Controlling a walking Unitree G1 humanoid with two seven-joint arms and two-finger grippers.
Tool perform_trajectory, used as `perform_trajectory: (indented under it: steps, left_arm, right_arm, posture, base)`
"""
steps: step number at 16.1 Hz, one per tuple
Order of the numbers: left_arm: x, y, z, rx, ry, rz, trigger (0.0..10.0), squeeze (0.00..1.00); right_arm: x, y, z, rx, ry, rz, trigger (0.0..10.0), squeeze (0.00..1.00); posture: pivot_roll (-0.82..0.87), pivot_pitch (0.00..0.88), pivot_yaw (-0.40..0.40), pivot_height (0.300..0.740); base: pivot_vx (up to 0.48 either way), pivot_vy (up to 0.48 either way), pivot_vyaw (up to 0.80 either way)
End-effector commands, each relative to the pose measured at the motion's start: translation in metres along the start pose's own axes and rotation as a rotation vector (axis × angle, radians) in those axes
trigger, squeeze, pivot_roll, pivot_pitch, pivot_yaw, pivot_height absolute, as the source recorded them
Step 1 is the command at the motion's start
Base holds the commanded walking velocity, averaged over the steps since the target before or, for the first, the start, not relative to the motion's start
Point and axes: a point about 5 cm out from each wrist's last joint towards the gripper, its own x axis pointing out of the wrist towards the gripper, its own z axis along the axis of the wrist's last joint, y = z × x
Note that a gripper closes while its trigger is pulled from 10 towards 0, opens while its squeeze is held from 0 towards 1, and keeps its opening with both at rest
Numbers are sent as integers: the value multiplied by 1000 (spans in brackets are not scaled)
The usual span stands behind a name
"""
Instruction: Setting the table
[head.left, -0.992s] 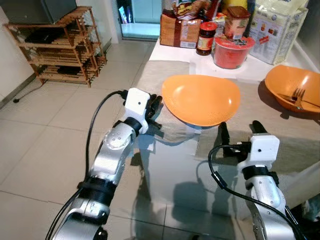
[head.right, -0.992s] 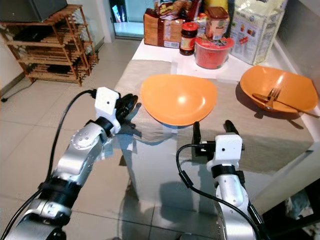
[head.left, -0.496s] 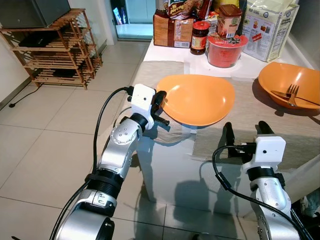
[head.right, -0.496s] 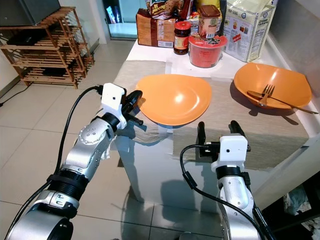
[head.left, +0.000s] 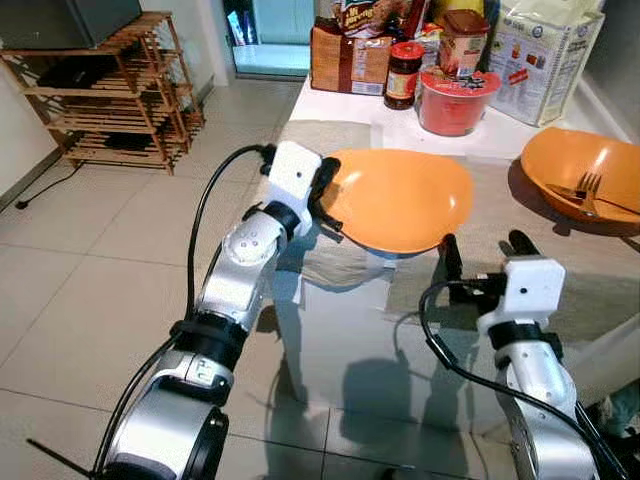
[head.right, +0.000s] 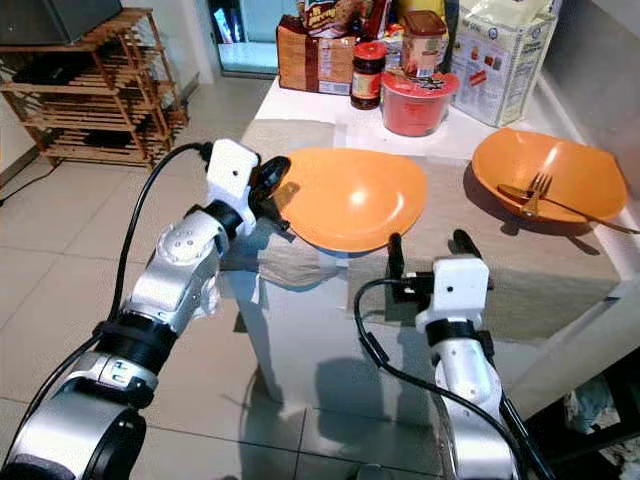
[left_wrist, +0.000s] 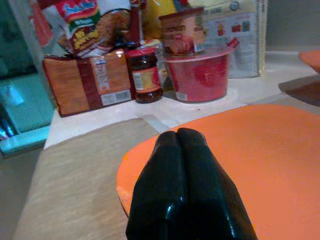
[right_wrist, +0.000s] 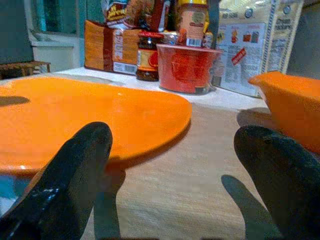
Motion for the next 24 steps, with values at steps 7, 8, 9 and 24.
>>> perform_trajectory:
  steps: [7,8,9,24]
  left_arm:
    - [3,2,-13,72,153,-84,10000,114]
    - [5,1,-11,69,149,-95,10000,0]
    - [6,-1,-10,70,149,-106,10000,0]
    - [-21,-25,-56,-137,343,-248,10000,0]
  right_arm:
    - [5,-4,-4,124,47,-33,10000,0]
    - [6,-6,-4,153,53,-45,10000,0]
    - [7,-6,-3,163,53,-46,10000,0]
    - [31,-11,14,626,83,-39,10000,0]
  posture:
    - [-130,0,47,740]
    - [-129,0,46,740]
    - [-128,0,46,740]
    - [-126,0,43,740]
  base:
    - [0,0,0]
    - [0,0,0]
    - [0,0,0]
    - [0,0,0]
